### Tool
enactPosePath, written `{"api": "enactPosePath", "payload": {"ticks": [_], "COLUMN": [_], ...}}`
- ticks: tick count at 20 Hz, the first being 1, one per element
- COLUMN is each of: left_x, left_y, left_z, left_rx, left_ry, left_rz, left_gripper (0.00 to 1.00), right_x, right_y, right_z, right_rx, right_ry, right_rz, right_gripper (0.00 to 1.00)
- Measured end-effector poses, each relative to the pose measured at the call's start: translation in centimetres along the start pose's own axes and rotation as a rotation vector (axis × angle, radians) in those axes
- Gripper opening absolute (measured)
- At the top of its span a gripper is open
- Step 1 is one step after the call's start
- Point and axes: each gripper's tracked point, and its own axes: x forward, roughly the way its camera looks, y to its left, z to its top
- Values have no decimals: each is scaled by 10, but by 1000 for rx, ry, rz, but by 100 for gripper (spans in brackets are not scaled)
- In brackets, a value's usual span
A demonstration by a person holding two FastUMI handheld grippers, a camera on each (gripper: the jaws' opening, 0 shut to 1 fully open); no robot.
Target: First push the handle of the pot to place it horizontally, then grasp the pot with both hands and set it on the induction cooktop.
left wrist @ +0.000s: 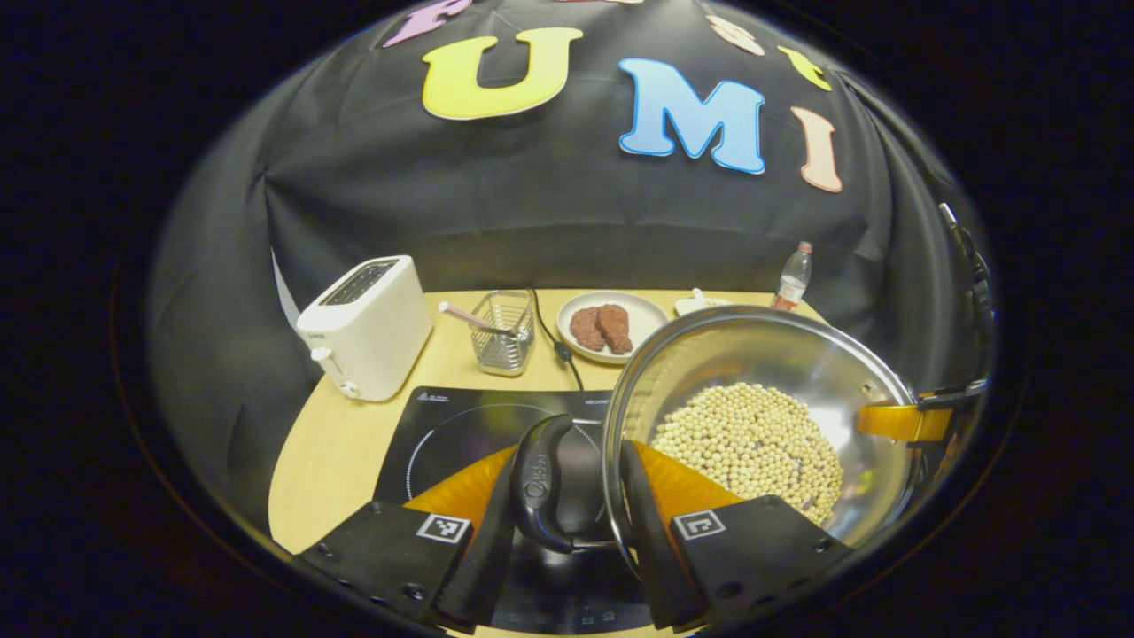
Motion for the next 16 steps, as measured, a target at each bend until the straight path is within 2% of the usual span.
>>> {"api": "enactPosePath", "payload": {"ticks": [5, 6, 13, 14, 16], "left_x": [-2, -2, 2, 4, 7], "left_y": [32, 38, 88, 94, 110], "left_z": [-5, -7, -17, -17, -18], "left_rx": [-1, -1, -19, -24, -32], "left_ry": [5, 7, 15, 16, 20], "left_rz": [5, 6, 27, 30, 36], "left_gripper": [69, 69, 69, 72, 72], "right_x": [-10, 3, 13, 13, 15], "right_y": [-9, -3, 5, 4, 2], "right_z": [3, 5, 0, 0, 1], "right_rx": [1, 1, -19, -22, -29], "right_ry": [10, 12, 27, 26, 28], "right_rz": [6, 9, 26, 27, 27], "right_gripper": [64, 64, 64, 64, 64]}}
